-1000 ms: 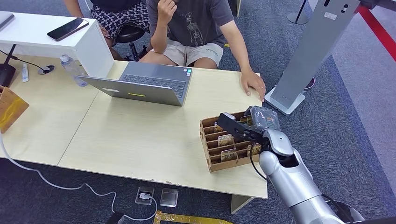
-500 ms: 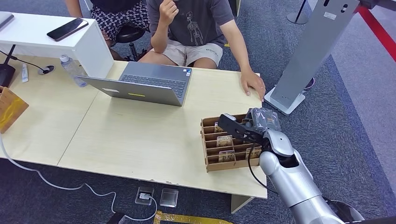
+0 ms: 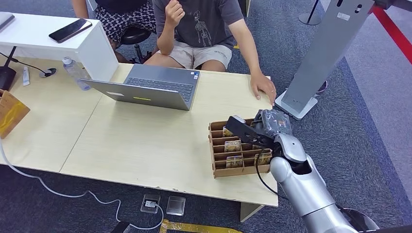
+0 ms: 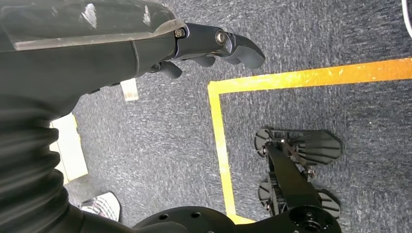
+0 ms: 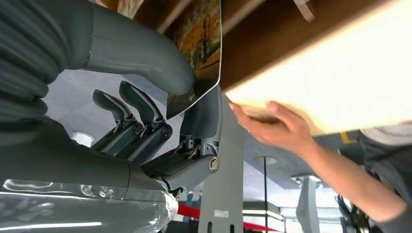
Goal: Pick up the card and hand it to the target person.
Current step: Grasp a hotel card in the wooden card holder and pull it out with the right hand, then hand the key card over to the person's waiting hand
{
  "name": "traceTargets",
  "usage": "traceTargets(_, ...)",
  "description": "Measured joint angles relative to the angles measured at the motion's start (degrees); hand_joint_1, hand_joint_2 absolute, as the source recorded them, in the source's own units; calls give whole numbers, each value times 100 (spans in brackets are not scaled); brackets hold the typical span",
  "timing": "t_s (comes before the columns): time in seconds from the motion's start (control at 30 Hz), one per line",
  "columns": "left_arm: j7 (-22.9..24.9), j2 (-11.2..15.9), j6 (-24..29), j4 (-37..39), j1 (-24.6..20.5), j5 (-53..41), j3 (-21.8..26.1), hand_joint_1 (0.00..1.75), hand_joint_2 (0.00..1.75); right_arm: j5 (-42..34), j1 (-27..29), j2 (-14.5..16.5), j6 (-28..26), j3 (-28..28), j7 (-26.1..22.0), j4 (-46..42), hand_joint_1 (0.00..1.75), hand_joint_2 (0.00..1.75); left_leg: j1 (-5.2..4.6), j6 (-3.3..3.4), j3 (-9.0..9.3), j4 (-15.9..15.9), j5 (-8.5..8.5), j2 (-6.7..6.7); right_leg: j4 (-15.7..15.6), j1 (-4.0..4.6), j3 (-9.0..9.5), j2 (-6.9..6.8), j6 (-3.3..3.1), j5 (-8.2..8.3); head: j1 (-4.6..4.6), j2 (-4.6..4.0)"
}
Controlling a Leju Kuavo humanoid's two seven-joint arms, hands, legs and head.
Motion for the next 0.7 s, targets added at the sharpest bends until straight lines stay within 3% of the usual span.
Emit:
traceTargets(0.47,-48,0,-13,0,47,40,0,0,175,28,31,-377,-113,-291,96,-2116,168,175,0,0,-2,1,0,1,0,0,-3,1,0,0,1,0)
traceTargets(0.7,-42,0,-47,0,34,-45,-15,0,175,-189,-301,-472,-264,-330,-85,-2642,168,175,0,0,-5,0,0,2,0,0,-2,2,0,0,-4,0)
